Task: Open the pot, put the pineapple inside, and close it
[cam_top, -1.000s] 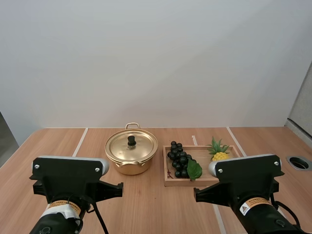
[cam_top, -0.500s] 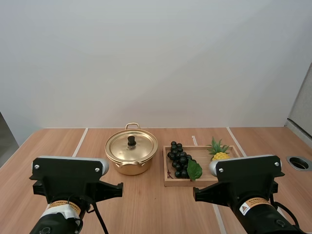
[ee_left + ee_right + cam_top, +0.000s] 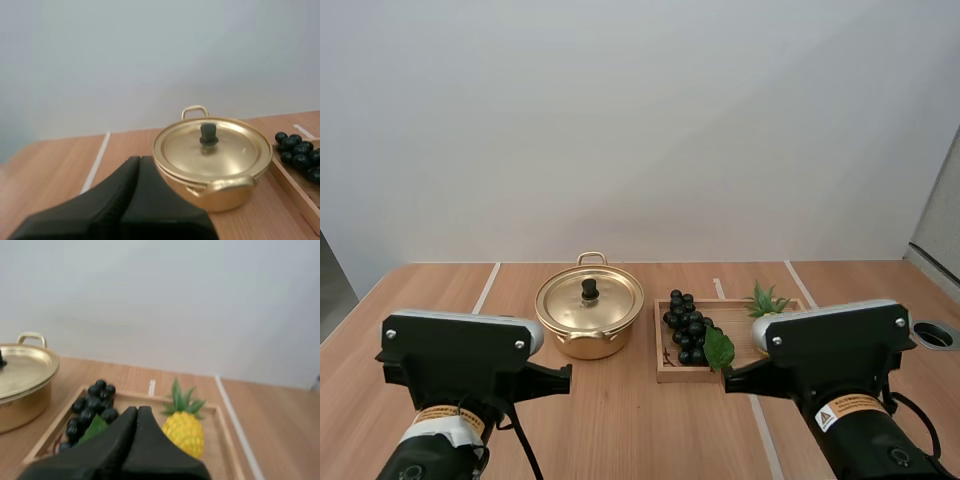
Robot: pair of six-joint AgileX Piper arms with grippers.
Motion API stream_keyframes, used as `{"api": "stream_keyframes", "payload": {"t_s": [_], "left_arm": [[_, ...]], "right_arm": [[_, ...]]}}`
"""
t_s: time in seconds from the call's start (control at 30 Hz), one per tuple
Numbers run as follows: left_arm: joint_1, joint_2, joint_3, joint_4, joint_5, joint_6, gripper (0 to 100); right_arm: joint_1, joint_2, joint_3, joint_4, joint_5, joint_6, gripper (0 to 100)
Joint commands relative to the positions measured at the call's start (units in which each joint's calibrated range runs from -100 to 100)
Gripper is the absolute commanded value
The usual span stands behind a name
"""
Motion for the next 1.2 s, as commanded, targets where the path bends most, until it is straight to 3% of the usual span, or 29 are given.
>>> {"api": "stream_keyframes", "payload": {"t_s": [0.0, 0.2, 0.27, 0.4, 0.5, 0.77, 1.0, 1.07, 1.17], "left_arm": [[0.14, -0.28, 0.0, 6.17, -15.09, -0.52, 0], [0.14, -0.28, -5.43, 5.88, -24.81, -0.81, 0], [0.14, -0.28, -10.54, 5.76, -25.99, -1.28, 0], [0.14, -0.28, -22.09, 5.6, -25.81, -2.45, 0], [0.14, 0.23, -29.69, 5.6, -25.81, -2.45, 0], [0.14, 10.31, -50.94, 5.6, -20.14, -2.45, 0], [0.14, 22.57, -70.06, 5.6, 5.97, -3.17, 0], [0.14, 26.26, -74.67, 5.49, 15.33, -3.17, 0], [0.14, 30.74, -78.9, 4.02, 23.53, -3.17, 0]], "right_arm": [[-0.23, -0.34, 0.0, -2.74, -30.28, -0.22, 0], [-0.23, -0.34, 0.0, 0.2, -76.87, -0.22, 0], [-0.23, -0.34, -0.24, 4.67, -79.07, -2.27, 0], [-0.23, -0.34, -10.24, 20.25, -63.53, -12.55, 0], [-0.23, -0.27, -18.09, 24.39, -51.25, -17.82, 0], [-0.23, 7.71, -40.19, 23.63, -22.91, -21.83, 0], [-0.79, 15.62, -58.62, 21.21, 13.07, -21.65, 0], [-1.91, 17.8, -62.21, 18.88, 18.56, -19.03, 0], [-3.69, 22.11, -66.45, 11.72, 25.49, -10.08, 0]]}}
